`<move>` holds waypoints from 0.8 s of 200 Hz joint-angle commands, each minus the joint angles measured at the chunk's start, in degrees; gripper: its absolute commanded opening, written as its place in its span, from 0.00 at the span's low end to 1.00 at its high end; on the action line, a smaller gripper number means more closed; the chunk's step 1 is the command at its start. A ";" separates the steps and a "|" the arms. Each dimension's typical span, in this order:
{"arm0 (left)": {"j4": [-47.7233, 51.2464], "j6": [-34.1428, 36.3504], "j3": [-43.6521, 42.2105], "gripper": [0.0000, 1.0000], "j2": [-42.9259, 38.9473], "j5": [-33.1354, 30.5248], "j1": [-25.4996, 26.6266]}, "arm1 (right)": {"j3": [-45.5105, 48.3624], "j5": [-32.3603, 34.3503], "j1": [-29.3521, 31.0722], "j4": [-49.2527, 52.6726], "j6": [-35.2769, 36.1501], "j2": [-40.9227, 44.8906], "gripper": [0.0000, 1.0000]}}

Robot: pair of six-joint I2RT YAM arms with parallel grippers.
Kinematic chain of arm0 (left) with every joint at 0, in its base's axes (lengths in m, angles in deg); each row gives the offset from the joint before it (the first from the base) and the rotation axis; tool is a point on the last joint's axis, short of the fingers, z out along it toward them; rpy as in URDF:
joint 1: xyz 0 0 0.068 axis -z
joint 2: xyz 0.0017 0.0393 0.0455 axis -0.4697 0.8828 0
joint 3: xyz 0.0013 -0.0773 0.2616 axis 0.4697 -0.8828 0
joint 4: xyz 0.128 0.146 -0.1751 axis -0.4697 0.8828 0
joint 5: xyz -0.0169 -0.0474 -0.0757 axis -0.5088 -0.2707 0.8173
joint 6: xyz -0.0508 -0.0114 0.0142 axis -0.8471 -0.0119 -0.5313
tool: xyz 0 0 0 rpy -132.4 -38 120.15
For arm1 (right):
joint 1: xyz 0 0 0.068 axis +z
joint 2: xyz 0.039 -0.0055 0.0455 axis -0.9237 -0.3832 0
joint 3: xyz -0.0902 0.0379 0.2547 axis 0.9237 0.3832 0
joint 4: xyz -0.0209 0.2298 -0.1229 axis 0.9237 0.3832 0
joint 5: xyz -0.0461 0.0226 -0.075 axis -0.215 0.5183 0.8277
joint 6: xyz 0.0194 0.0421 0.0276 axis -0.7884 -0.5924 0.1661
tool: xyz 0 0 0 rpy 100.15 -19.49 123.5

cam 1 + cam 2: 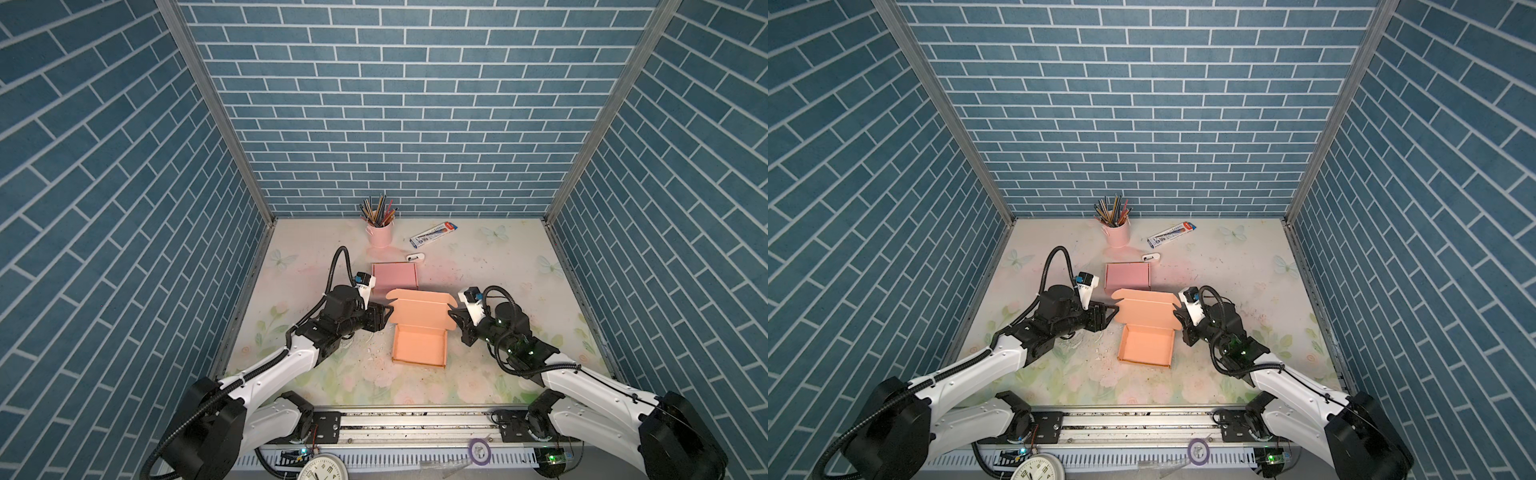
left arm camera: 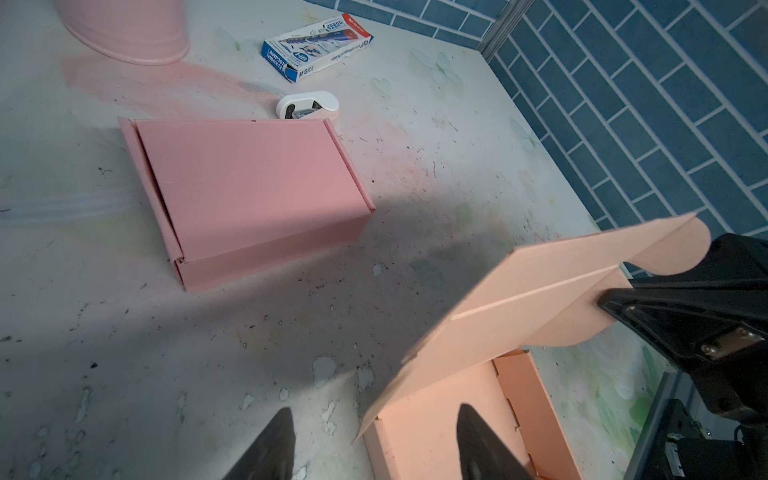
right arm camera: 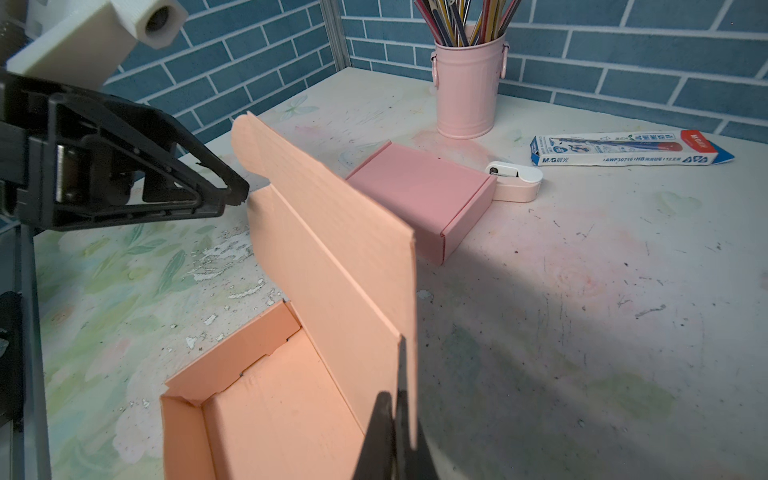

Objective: Fold the paper box

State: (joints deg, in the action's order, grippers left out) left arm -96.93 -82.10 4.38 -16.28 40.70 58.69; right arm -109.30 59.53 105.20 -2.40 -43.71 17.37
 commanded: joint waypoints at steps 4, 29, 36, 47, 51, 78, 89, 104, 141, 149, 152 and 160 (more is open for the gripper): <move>-7.64 0.05 -1.78 0.58 2.70 3.11 -0.27 | -2.53 0.77 -0.14 2.26 0.93 -1.54 0.02; -8.80 0.41 -1.62 0.56 3.38 5.27 -0.30 | -3.04 0.75 -0.12 2.49 1.13 -2.03 0.02; -9.28 0.31 -1.66 0.55 3.37 6.07 -0.22 | -2.98 0.85 -0.13 2.33 1.26 -2.03 0.02; -10.07 0.02 -1.67 0.53 3.37 6.66 -0.10 | -3.05 1.08 -0.12 2.25 1.46 -2.13 0.03; -10.18 0.05 -1.65 0.52 3.44 6.77 -0.10 | -3.06 1.11 -0.12 2.31 1.47 -2.16 0.03; -9.89 0.06 -1.16 0.43 4.50 6.87 -0.13 | -3.71 0.99 -0.12 2.69 1.50 -2.75 0.02; -9.69 0.06 -1.12 0.40 4.77 6.87 0.10 | -3.87 0.89 -0.15 2.86 1.58 -2.86 0.02; -9.20 0.34 -1.04 0.37 4.70 6.33 0.14 | -3.98 0.84 -0.13 3.01 1.51 -2.78 0.02; -6.24 0.77 -0.24 0.24 3.84 3.54 1.30 | -4.39 1.43 -0.12 3.96 1.57 -2.44 0.03; -5.71 0.89 -0.18 0.23 3.57 3.02 1.55 | -4.43 1.61 -0.17 4.13 1.50 -2.42 0.02; -5.62 0.90 -0.30 0.23 3.43 2.82 1.71 | -4.45 1.63 -0.13 4.20 1.47 -2.29 0.02; -5.06 0.88 -0.29 0.22 3.08 2.22 2.11 | -4.45 1.82 -0.12 4.25 1.47 -2.25 0.02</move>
State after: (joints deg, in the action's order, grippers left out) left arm -103.94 -81.97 3.05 -11.96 45.31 59.78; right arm -111.86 60.16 105.20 0.55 -43.45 14.77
